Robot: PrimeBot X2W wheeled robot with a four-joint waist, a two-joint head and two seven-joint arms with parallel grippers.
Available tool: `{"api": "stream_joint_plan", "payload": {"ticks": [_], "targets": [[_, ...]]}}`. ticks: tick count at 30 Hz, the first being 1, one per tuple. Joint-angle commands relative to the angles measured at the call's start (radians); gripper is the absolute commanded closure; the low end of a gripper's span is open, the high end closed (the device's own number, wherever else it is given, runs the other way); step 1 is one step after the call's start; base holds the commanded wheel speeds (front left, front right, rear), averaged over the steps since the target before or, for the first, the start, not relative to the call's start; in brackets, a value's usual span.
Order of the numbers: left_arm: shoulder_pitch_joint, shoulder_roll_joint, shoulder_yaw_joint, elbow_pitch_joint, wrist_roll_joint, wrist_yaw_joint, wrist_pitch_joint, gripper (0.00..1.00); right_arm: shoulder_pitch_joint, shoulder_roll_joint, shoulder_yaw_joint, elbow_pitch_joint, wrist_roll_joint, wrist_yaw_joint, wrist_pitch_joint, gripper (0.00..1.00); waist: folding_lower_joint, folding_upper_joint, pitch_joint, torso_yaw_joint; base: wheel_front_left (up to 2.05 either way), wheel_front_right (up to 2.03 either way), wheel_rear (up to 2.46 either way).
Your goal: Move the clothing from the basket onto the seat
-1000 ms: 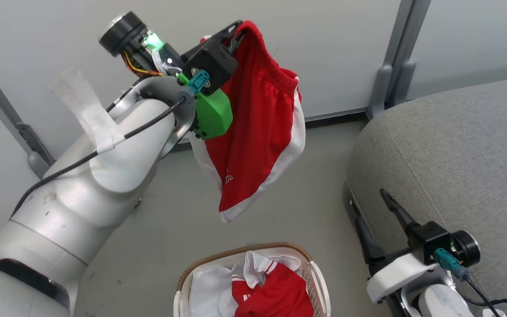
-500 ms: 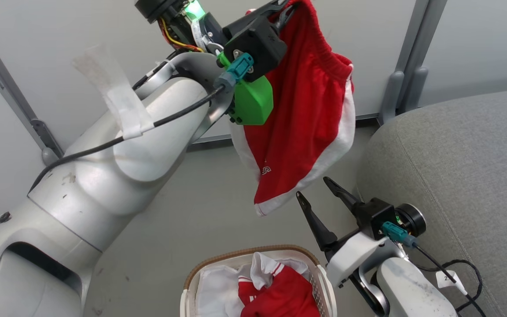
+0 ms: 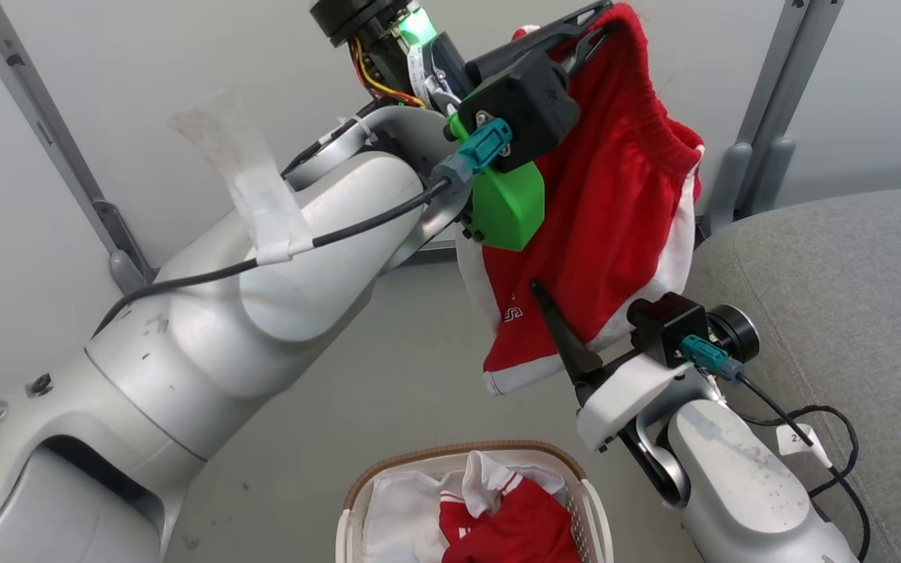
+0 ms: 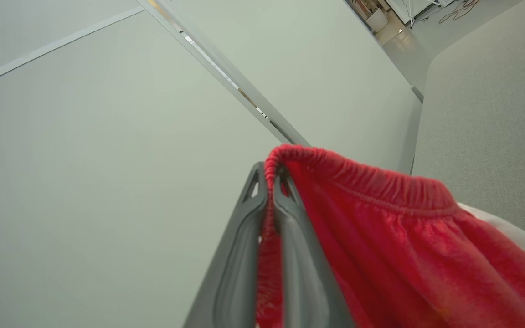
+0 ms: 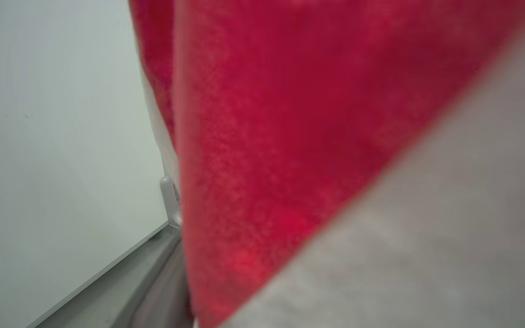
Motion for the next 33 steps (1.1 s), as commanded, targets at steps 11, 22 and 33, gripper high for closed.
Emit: {"api": "stream_joint_plan", "payload": {"ticks": [11,22,33], "targets": [[0.183,0.064,0.025,0.077,-0.093,0.039,-0.023,1.00,0.040,-0.004,-0.042,-0.057,-0.013,-0.001,-0.005,1.00,0.0000,0.0000,-0.001,-0.010,0.00,0.00,0.00],[0.451,0.036,0.087,0.185,-0.232,0.081,-0.122,1.00,0.057,-0.004,-0.090,-0.091,-0.026,-0.001,-0.005,1.00,0.0000,0.0000,0.007,-0.039,0.00,0.00,0.00],[0.686,-0.007,0.220,0.120,-0.222,0.086,-0.138,0.00,0.050,-0.004,-0.146,-0.122,-0.067,-0.001,-0.005,1.00,0.0000,0.0000,0.028,-0.043,0.00,0.00,0.00]]}}
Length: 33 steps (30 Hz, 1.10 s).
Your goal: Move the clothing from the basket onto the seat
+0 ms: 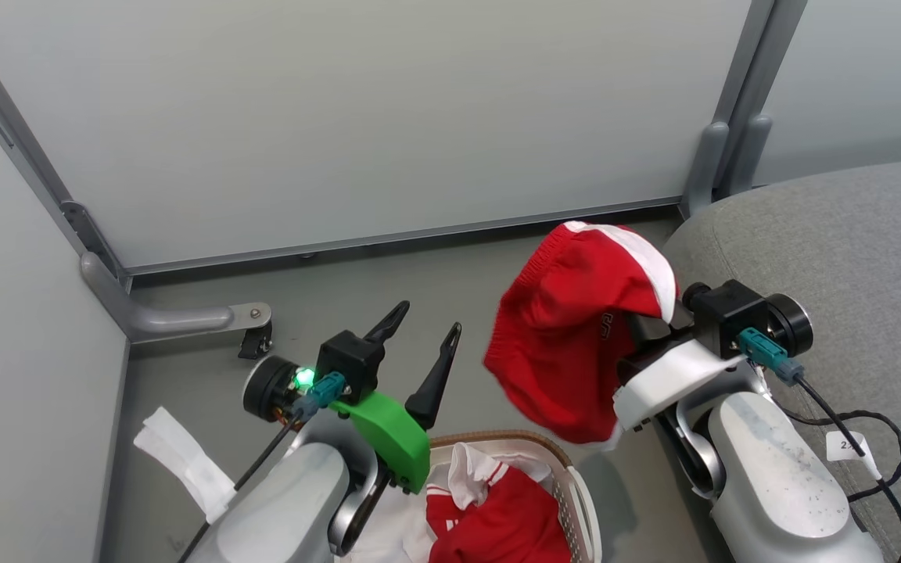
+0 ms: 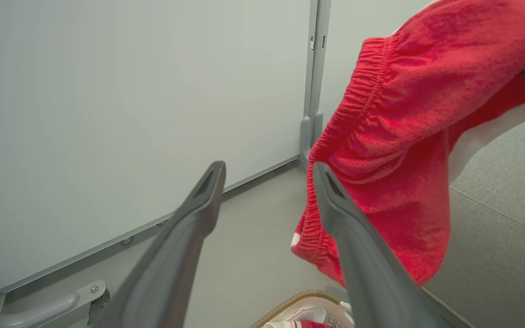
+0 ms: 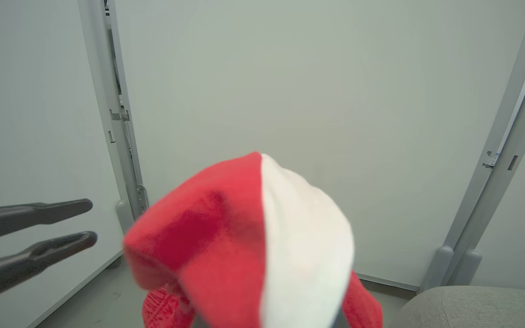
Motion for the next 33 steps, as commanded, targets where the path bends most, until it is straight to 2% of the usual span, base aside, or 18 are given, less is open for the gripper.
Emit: {"api": "stream_joint_plan", "payload": {"ticks": [1,12,18,33], "targets": [[0.031,-0.004,0.020,-0.010,0.010,-0.007,-0.004,0.00,-0.001,-0.004,-0.007,-0.007,-0.009,-0.001,-0.005,1.00,0.0000,0.0000,0.004,-0.002,0.00,0.00,0.00],[0.191,-0.034,0.151,-0.063,0.100,-0.035,-0.002,0.00,0.012,-0.004,-0.025,-0.004,-0.038,-0.001,-0.005,1.00,0.0000,0.0000,0.022,-0.017,0.00,0.00,0.00],[0.234,-0.053,0.212,-0.093,0.151,-0.045,-0.002,0.00,-0.005,-0.005,-0.045,0.004,-0.052,-0.001,-0.005,1.00,0.0000,0.0000,0.037,-0.052,0.00,0.00,0.00],[0.261,-0.082,0.285,-0.145,0.250,-0.072,-0.002,0.00,-0.049,-0.022,-0.098,-0.009,-0.116,-0.001,-0.005,1.00,0.0000,0.0000,0.119,-0.307,0.00,0.00,0.00]]}}
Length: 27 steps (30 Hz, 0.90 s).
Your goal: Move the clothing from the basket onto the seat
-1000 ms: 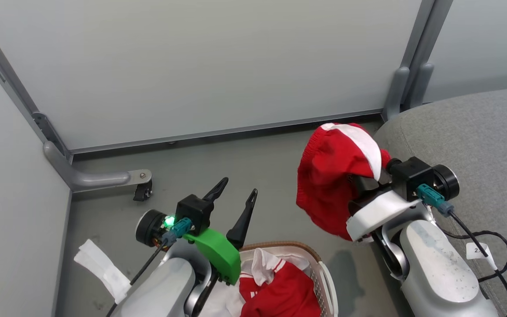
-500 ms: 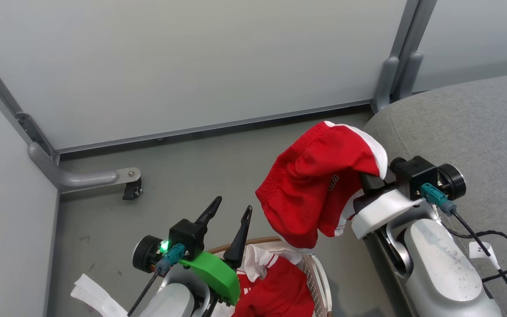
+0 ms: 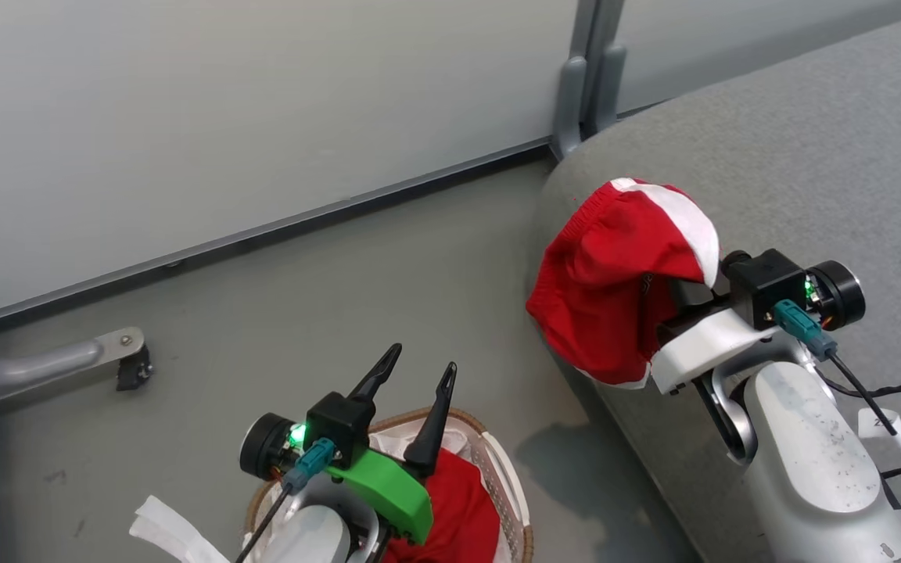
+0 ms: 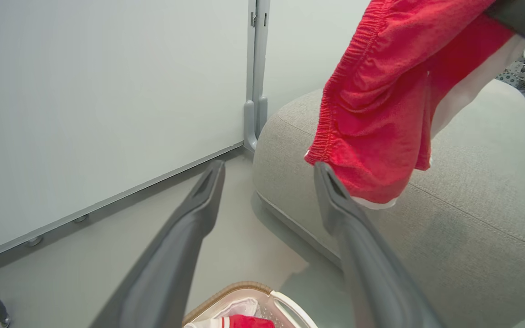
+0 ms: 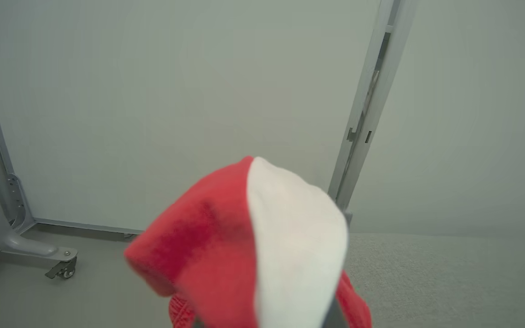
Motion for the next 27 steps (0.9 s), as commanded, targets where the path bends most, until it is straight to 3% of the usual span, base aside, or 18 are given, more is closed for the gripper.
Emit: {"api": "stream_joint_plan", "payload": {"ticks": [1,8,15,20,27], "targets": [[-0.004,0.002,0.005,-0.002,0.005,-0.003,0.001,0.00,-0.012,-0.003,-0.004,-0.006,-0.003,-0.001,-0.005,1.00,0.0000,0.0000,0.052,-0.100,0.00,0.00,0.00],[-0.040,-0.001,-0.008,0.006,0.042,-0.011,0.001,0.00,-0.027,0.000,-0.027,-0.017,0.001,-0.001,-0.005,1.00,0.0000,0.0000,0.115,-0.178,0.00,0.00,0.00],[-0.084,0.000,-0.024,0.012,0.057,-0.016,0.001,0.00,-0.100,-0.009,-0.096,-0.038,0.004,-0.001,-0.005,1.00,0.0000,0.0000,0.196,-0.184,0.00,0.00,0.00],[-0.135,0.014,-0.040,0.006,0.066,-0.017,0.001,0.00,-0.239,-0.068,-0.160,-0.042,-0.010,-0.001,-0.005,1.00,0.0000,0.0000,0.286,-0.156,0.00,0.00,0.00],[-0.221,0.033,-0.072,-0.024,0.083,-0.018,0.001,0.00,-0.482,-0.223,-0.240,0.010,-0.032,-0.001,-0.005,1.00,0.0000,0.0000,0.430,-0.082,0.00,0.00,0.00]]}}
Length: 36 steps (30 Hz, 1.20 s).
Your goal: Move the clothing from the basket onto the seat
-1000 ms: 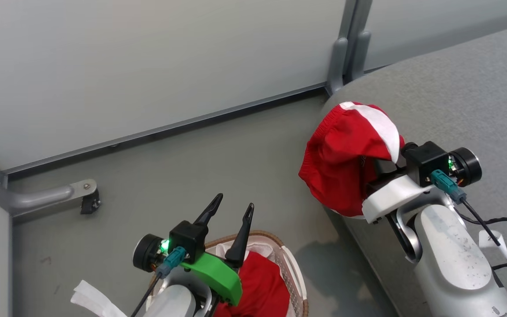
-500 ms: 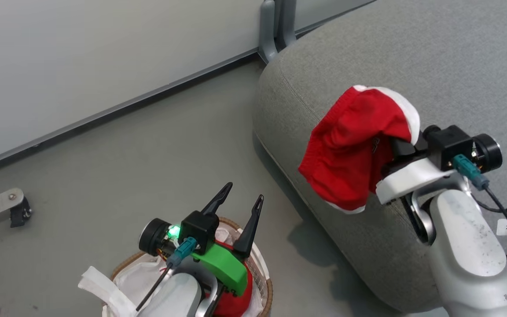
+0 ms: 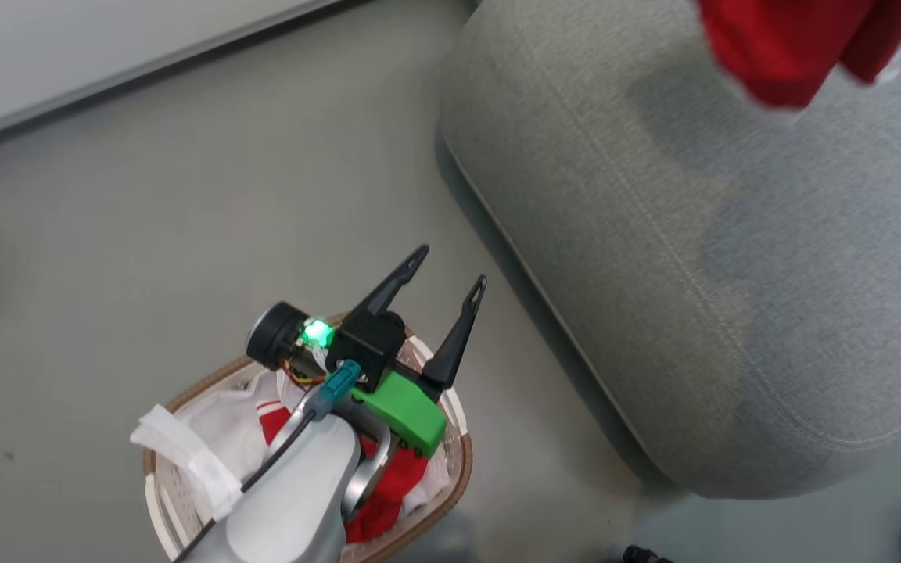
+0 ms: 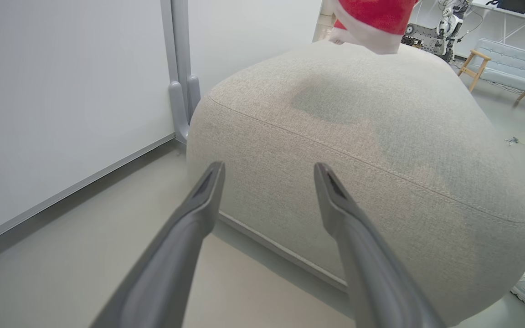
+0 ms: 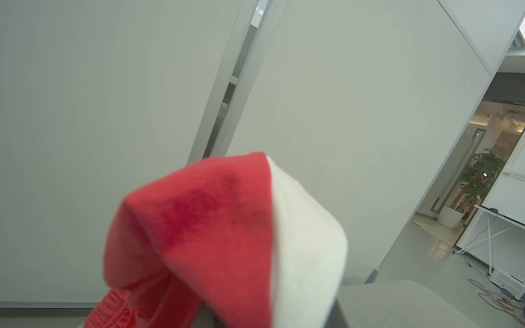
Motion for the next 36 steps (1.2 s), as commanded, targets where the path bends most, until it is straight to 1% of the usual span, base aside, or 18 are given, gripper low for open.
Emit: {"api": "stream_joint_plan", "payload": {"ticks": [1,4,8,13,17,19,22,25,26,27,28,32,36], "targets": [[-0.034,0.014,-0.001,-0.009,0.011,-0.004,0.001,0.00,-0.048,-0.028,-0.012,0.018,-0.002,-0.001,-0.005,1.00,0.0000,-0.0001,0.127,0.071,0.00,0.00,0.00],[-0.070,0.020,-0.003,-0.030,0.020,-0.005,0.000,0.00,-0.127,-0.089,-0.034,0.066,0.002,-0.001,-0.005,1.00,0.0000,-0.0001,0.196,0.105,0.00,0.00,0.00],[-0.110,0.026,0.006,-0.050,0.035,-0.005,0.001,0.00,-0.201,-0.150,-0.070,0.142,0.000,-0.001,-0.005,1.00,0.0000,-0.0001,0.279,0.142,0.00,0.00,0.00],[-0.145,0.030,0.011,-0.062,0.050,-0.004,0.000,0.00,-0.236,-0.184,-0.121,0.244,-0.009,-0.001,-0.005,1.00,0.0000,-0.0001,0.355,0.180,0.00,0.00,0.00],[-0.148,0.035,0.019,-0.068,0.058,-0.004,0.000,0.00,-0.223,-0.173,-0.169,0.328,-0.013,-0.001,-0.005,1.00,0.0000,-0.0001,0.385,0.195,0.00,0.00,0.00],[-0.148,0.043,0.022,-0.069,0.061,-0.004,0.000,0.00,-0.212,-0.168,-0.173,0.377,-0.027,-0.001,-0.005,1.00,0.0000,-0.0001,0.397,0.198,0.00,0.00,0.00],[-0.135,0.046,0.029,-0.071,0.062,-0.003,0.000,0.00,-0.205,-0.154,-0.184,0.410,-0.029,-0.001,-0.005,1.00,0.0000,-0.0001,0.401,0.196,0.00,0.00,0.00],[-0.123,0.047,0.031,-0.064,0.067,-0.003,0.000,0.00,-0.178,-0.126,-0.194,0.424,-0.030,-0.001,-0.005,1.00,0.0000,-0.0001,0.399,0.189,0.00,0.00,0.00],[-0.121,0.048,0.030,-0.061,0.067,-0.003,0.000,0.00,-0.173,-0.120,-0.194,0.426,-0.033,-0.001,-0.005,0.84,0.0000,-0.0001,0.396,0.187,0.00,0.00,0.00],[-0.119,0.048,0.031,-0.059,0.067,-0.003,0.000,0.00,-0.166,-0.113,-0.201,0.424,-0.030,-0.001,-0.005,0.62,0.0000,-0.0001,0.391,0.184,0.00,0.00,0.00],[-0.118,0.047,0.031,-0.057,0.066,-0.003,0.000,0.00,-0.159,-0.111,-0.208,0.418,-0.028,-0.001,-0.005,0.00,0.0000,-0.0001,0.386,0.181,0.00,0.00,0.00],[-0.108,0.044,0.035,-0.049,0.060,-0.004,0.000,0.00,-0.103,-0.085,-0.213,0.398,-0.036,-0.001,-0.005,0.00,0.0000,-0.0001,0.359,0.170,0.00,0.00,0.00],[-0.094,0.040,0.042,-0.041,0.053,-0.004,0.000,0.00,-0.042,-0.061,-0.206,0.349,-0.024,-0.001,-0.005,0.00,0.0000,-0.0001,0.321,0.160,0.00,0.00,0.00]]}}
